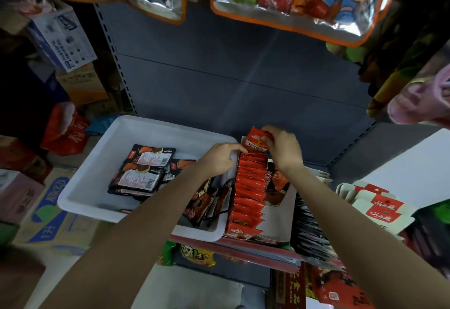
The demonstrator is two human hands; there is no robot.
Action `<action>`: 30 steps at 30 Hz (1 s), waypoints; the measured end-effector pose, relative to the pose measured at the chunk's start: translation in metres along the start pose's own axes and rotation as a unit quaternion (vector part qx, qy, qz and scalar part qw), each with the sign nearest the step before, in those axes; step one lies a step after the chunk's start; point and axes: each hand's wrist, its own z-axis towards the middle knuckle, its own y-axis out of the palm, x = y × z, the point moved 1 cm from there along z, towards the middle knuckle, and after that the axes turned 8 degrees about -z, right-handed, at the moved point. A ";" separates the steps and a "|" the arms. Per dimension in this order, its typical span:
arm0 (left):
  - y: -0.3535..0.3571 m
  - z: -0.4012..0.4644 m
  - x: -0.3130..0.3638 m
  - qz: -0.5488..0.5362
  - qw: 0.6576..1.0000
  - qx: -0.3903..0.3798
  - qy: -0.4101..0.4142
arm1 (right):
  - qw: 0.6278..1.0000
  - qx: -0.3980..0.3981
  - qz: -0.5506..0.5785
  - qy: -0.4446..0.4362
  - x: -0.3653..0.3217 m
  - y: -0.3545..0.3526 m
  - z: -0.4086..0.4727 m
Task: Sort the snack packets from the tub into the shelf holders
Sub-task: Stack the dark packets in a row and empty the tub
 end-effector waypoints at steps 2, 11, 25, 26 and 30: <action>0.001 0.000 0.000 -0.020 1.000 -0.002 -0.006 | 0.997 -0.051 -0.053 -0.003 0.000 0.009 0.000; -0.020 -0.037 -0.029 -0.068 0.990 0.117 -0.042 | 0.999 -0.032 0.012 -0.040 -0.036 0.020 -0.001; -0.096 -0.132 -0.156 0.076 0.985 -0.071 -0.141 | 0.915 -0.376 0.056 -0.133 -0.166 0.125 -0.061; -0.098 -0.133 -0.159 0.074 0.982 -0.098 -0.144 | 0.909 -0.392 0.039 -0.134 -0.167 0.132 -0.063; -0.102 -0.135 -0.167 0.071 0.978 -0.150 -0.129 | 0.911 -0.387 -0.058 -0.129 -0.170 0.146 -0.068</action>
